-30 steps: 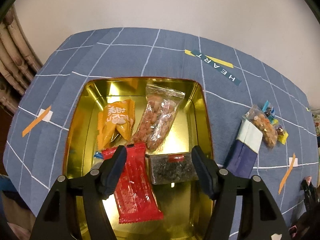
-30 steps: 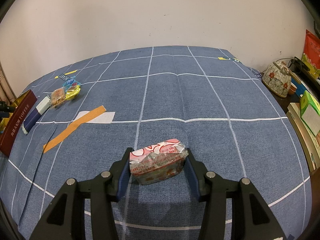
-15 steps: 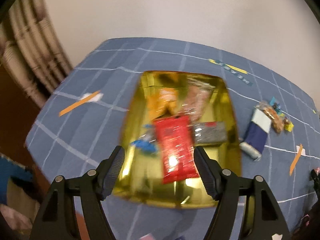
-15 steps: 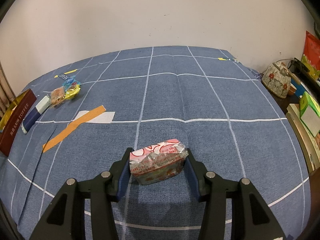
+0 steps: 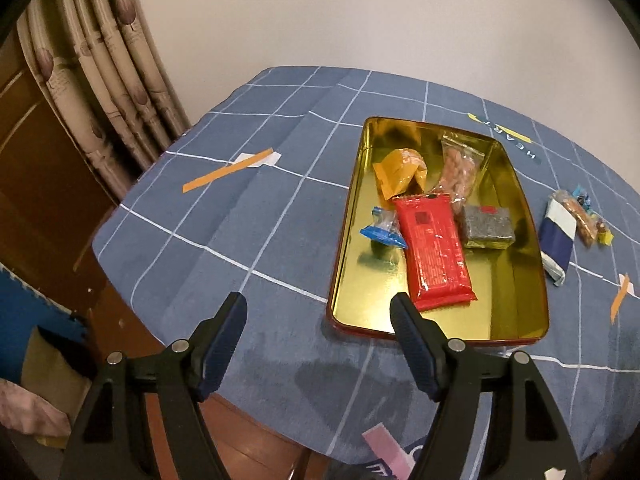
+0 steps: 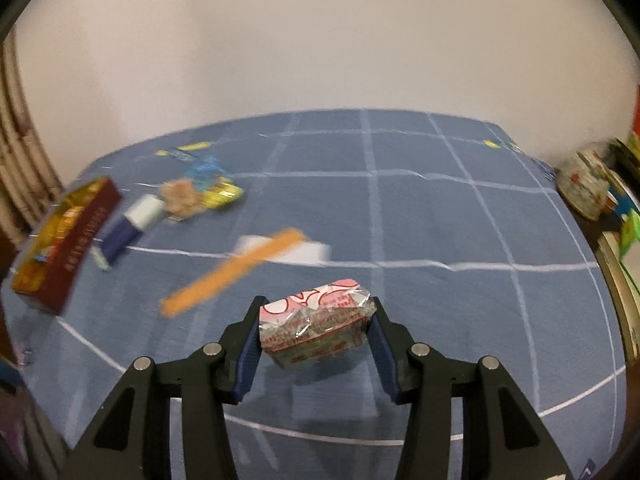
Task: Organize snacks
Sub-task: 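Withdraw the open left gripper from the tin, then carry the pink-and-white snack over the tin with the right gripper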
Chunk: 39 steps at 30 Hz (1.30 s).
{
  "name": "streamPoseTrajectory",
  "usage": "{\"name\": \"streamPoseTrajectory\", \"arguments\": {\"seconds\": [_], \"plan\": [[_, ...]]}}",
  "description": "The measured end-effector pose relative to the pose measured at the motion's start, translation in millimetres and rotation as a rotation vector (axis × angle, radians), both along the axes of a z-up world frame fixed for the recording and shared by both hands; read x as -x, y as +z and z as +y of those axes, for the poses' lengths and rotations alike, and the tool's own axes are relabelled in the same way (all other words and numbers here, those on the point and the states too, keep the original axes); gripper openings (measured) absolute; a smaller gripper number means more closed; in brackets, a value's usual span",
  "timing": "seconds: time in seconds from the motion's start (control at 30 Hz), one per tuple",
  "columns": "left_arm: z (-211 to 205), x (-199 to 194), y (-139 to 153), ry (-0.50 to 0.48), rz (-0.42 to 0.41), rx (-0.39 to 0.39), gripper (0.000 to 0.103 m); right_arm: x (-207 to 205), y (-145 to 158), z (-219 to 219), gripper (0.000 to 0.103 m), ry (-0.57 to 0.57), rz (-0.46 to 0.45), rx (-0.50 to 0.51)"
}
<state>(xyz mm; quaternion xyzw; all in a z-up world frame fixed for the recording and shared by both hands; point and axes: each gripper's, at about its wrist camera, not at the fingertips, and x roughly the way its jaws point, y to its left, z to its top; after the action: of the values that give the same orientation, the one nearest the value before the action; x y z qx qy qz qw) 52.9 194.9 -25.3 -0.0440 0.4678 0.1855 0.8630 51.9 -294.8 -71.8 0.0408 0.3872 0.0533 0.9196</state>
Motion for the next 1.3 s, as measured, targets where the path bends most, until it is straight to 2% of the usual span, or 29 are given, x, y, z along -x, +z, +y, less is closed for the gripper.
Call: {"name": "streamPoseTrajectory", "arguments": {"seconds": [0.17,0.27,0.47,0.67,0.83,0.87,1.03,1.3], "plan": [[5,3,15,-0.015,-0.036,0.024,0.076,-1,37,61,0.049,0.137,-0.045,-0.057],[5,4,18,-0.022,-0.05,0.005,0.076,-5,59,111,0.049,0.245,-0.062,-0.086],[15,5,23,-0.016,-0.051,0.026,0.076,-22,79,204,0.049,0.421,-0.04,-0.151],[27,11,37,0.027,-0.097,-0.022,0.076,-44,70,293,0.049,0.553,0.032,-0.148],[35,13,42,0.057,-0.112,-0.057,0.08,-59,49,355,0.049,0.635,0.093,-0.086],[36,13,42,0.057,-0.114,-0.056,0.083,-62,46,363,0.049,0.644,0.098,-0.075],[39,13,41,0.061,-0.113,-0.07,0.085,-73,33,400,0.049,0.676,0.128,-0.01],[62,14,39,0.141,-0.106,-0.021,0.085,-68,16,432,0.049,0.726,0.134,0.096]]}}
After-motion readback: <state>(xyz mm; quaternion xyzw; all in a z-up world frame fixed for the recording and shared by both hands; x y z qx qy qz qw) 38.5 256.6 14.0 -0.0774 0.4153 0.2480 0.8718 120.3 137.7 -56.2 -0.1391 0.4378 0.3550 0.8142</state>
